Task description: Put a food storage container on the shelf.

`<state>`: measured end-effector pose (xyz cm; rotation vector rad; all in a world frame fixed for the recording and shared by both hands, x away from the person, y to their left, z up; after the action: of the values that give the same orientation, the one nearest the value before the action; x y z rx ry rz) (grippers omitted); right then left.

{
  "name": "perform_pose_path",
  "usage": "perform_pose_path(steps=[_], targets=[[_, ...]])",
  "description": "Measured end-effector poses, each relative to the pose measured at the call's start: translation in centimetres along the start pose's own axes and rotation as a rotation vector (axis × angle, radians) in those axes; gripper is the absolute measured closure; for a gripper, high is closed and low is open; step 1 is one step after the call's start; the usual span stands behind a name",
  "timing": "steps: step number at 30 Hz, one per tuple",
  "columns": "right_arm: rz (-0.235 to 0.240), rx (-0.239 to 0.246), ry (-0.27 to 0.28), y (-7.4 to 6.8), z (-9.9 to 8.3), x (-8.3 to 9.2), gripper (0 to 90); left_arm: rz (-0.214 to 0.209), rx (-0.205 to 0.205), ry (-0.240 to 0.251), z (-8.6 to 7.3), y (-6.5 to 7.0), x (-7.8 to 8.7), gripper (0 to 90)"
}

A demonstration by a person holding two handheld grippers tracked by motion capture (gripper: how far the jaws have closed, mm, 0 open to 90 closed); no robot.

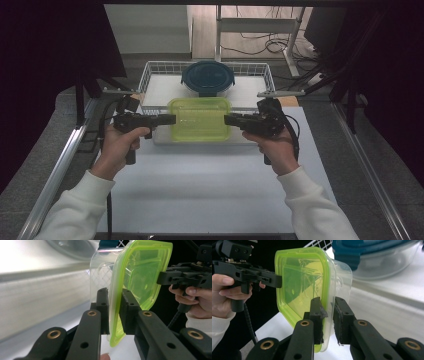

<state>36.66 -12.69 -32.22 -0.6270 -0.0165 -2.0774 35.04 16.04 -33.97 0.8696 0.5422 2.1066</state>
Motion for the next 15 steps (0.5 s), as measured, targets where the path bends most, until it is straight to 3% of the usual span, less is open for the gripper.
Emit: perform_pose_path(steps=[7, 15], targets=[[-0.001, 0.011, 0.016, 0.0, 1.8, 0.4, 77.5, -0.002, -0.015, 0.013, 1.6, 0.7, 0.5, 79.3], [-0.01, 0.008, 0.027, 0.6, 3.4, 0.7, 77.9, -0.012, -0.003, 0.018, 3.3, 0.9, 0.3, 79.2]])
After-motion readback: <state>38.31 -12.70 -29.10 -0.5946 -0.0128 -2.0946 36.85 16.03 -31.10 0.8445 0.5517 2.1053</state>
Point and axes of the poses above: each handheld gripper's, and its own axes: x roughly backward along the jaws, z roughly out of its top, y roughly to its right, the point moved 4 cm from there along -x, roughly forward along the jaws, and after that the axes turned 7 degrees about x, right-handed, at the moved point
